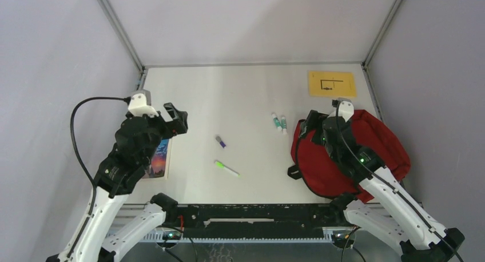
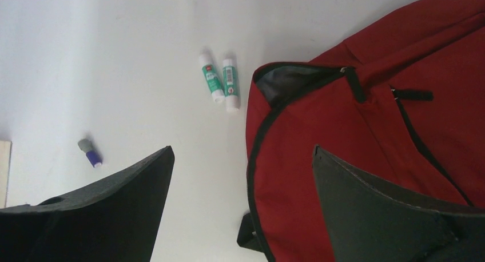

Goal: Pack the student bag
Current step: Adjust the student bag at the center of the board.

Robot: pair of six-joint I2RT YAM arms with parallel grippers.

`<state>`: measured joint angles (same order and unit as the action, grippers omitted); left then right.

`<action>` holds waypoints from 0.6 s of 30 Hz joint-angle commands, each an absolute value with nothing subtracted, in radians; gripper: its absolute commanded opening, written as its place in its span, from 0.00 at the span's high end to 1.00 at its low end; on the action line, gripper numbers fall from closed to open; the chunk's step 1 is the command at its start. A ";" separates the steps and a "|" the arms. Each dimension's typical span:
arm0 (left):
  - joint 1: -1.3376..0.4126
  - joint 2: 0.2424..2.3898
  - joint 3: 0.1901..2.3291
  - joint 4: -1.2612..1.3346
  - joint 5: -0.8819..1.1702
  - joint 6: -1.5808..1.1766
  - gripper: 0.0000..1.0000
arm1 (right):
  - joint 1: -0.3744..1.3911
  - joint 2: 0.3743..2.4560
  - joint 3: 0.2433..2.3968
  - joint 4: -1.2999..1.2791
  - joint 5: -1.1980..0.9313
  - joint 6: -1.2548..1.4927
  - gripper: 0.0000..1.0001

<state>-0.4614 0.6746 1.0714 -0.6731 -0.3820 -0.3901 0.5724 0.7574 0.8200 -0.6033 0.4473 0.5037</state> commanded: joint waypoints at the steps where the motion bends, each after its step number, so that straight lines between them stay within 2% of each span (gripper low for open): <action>1: -0.563 0.719 1.010 -0.633 -0.373 -0.389 0.01 | 0.618 0.788 0.824 -0.666 0.463 0.549 0.01; 5: -0.749 0.798 0.896 -0.620 -0.434 -0.494 0.00 | 0.681 0.867 0.841 -0.823 0.427 0.723 0.02; 9: -0.895 0.901 0.841 -0.578 -0.423 -0.608 0.00 | 0.816 0.979 0.819 -0.951 0.502 0.890 0.01; 15: -0.936 0.997 0.874 -0.517 -0.421 -0.644 0.00 | 0.838 1.144 0.759 -0.855 0.482 0.875 0.02; 18: -0.937 1.011 0.890 -0.526 -0.442 -0.630 0.00 | 0.835 1.206 0.750 -0.843 0.516 0.875 0.08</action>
<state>-0.9333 1.0065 0.8467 -0.5808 -0.4091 -0.6033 0.8337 1.1549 0.7567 -0.8715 0.4629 0.8402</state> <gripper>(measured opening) 0.996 0.961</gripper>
